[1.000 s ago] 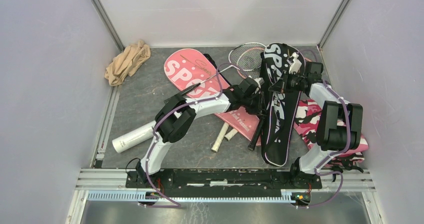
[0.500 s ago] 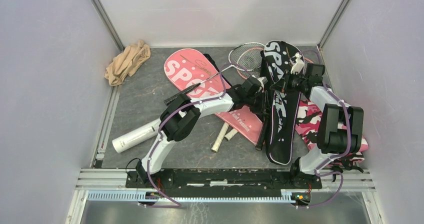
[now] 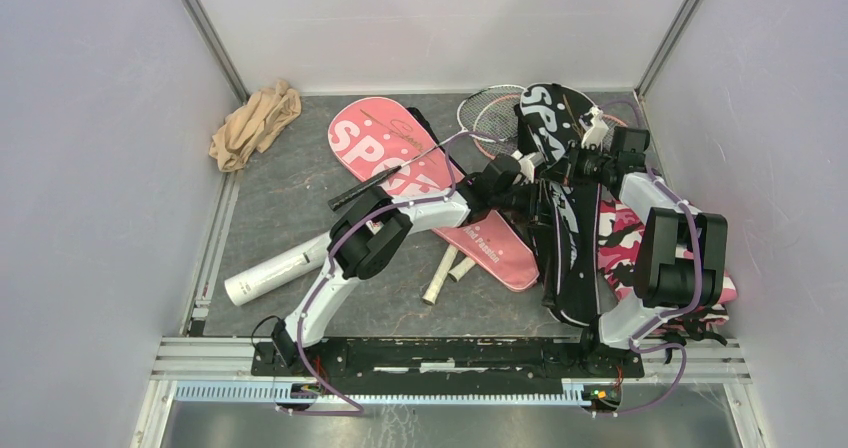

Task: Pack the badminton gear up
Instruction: Place the racket in the racket bag.

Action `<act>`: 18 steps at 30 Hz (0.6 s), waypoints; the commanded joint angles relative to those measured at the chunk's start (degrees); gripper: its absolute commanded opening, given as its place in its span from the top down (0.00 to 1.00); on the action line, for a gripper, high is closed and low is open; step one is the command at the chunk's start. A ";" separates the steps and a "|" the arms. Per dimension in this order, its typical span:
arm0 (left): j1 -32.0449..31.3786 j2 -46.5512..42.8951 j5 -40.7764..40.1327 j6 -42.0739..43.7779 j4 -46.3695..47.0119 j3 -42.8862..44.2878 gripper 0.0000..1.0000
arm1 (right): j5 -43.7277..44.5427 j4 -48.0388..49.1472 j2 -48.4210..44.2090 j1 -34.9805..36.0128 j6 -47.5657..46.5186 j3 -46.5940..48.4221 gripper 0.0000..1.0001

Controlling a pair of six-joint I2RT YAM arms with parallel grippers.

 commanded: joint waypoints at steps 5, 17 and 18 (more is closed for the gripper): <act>0.63 1.16 5.87 -2.81 13.80 0.41 0.60 | -4.20 -0.81 -2.04 0.50 1.27 0.09 1.00; 0.63 4.90 6.99 -5.19 15.70 1.98 0.55 | -5.08 2.66 -3.10 0.50 4.35 -1.69 1.00; 0.63 5.15 7.24 -6.15 16.54 1.66 0.54 | -5.25 3.08 -3.14 0.49 4.71 -1.78 1.00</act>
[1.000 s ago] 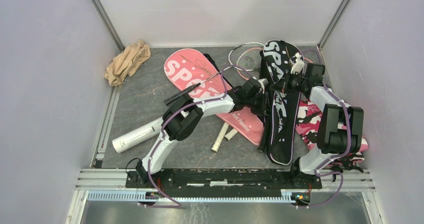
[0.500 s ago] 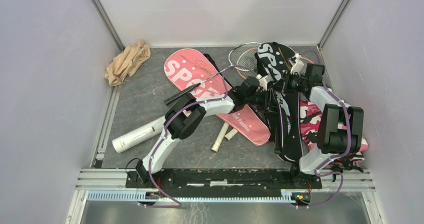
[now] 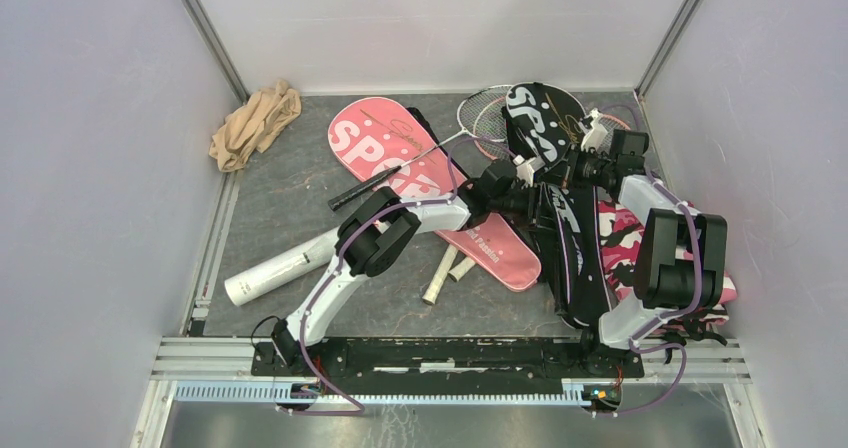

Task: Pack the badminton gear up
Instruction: Place the racket in the racket bag.

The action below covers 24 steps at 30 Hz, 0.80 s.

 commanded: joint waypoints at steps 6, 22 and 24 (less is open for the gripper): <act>0.00 3.09 1.88 -6.89 9.62 1.55 0.52 | -3.82 5.82 -3.77 0.46 5.31 -1.95 1.00; -1.05 8.32 2.30 -13.52 15.30 3.65 0.49 | -2.22 10.93 -7.02 0.43 9.25 -6.79 1.00; -1.01 8.72 2.21 -14.18 15.55 4.27 0.49 | -1.27 10.00 -7.41 0.43 8.12 -7.23 1.00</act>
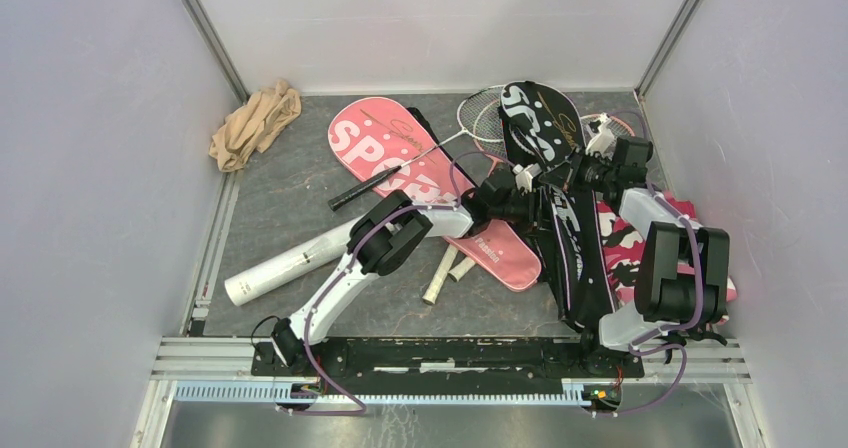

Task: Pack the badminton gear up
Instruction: Place the racket in the racket bag.

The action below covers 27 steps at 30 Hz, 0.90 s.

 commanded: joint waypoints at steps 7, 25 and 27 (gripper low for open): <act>-1.33 3.89 -0.43 -8.69 6.31 5.78 0.47 | 0.05 -0.01 -4.12 0.68 -0.34 -1.10 1.00; -2.19 3.30 0.13 -0.28 -0.57 8.17 0.45 | 0.25 0.18 -3.43 0.69 1.80 2.92 1.00; -2.15 1.31 -0.44 0.92 -2.60 5.76 0.42 | 0.39 -0.64 -3.34 0.69 1.17 3.75 1.00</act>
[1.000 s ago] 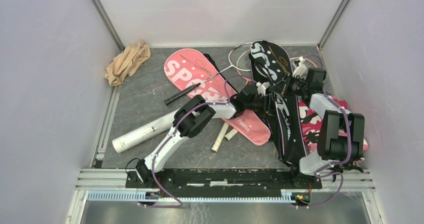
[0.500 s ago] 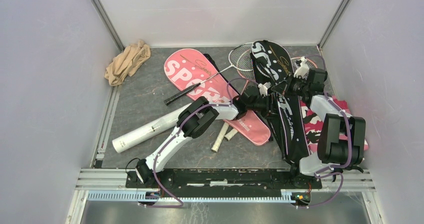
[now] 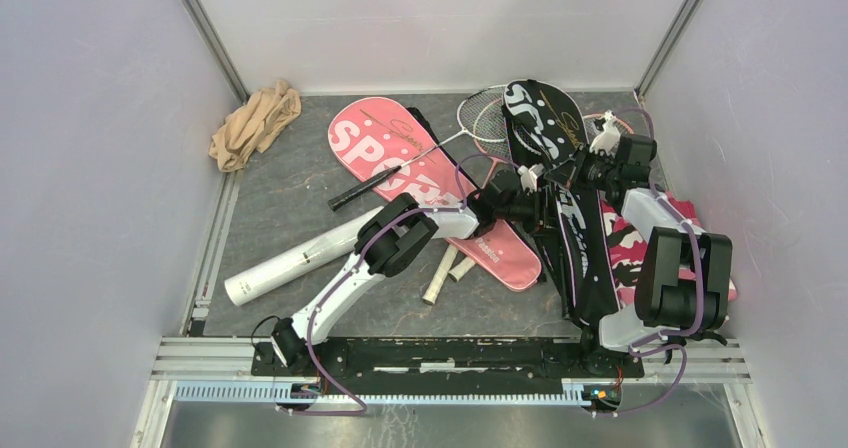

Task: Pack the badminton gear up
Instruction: Place the racket in the racket bag.

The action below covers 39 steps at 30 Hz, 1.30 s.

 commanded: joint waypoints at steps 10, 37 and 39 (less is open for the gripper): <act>-1.28 -13.40 -1.09 10.57 -12.22 -10.19 0.24 | -4.78 -1.10 -0.46 0.65 0.27 4.94 1.00; -1.08 -23.88 -12.68 33.75 -38.61 -14.25 0.21 | -5.48 -1.80 0.16 0.34 -1.29 5.57 1.00; -1.04 -25.19 -14.98 35.70 -40.35 -14.61 0.21 | -5.55 -1.80 0.22 0.26 -1.37 5.57 1.00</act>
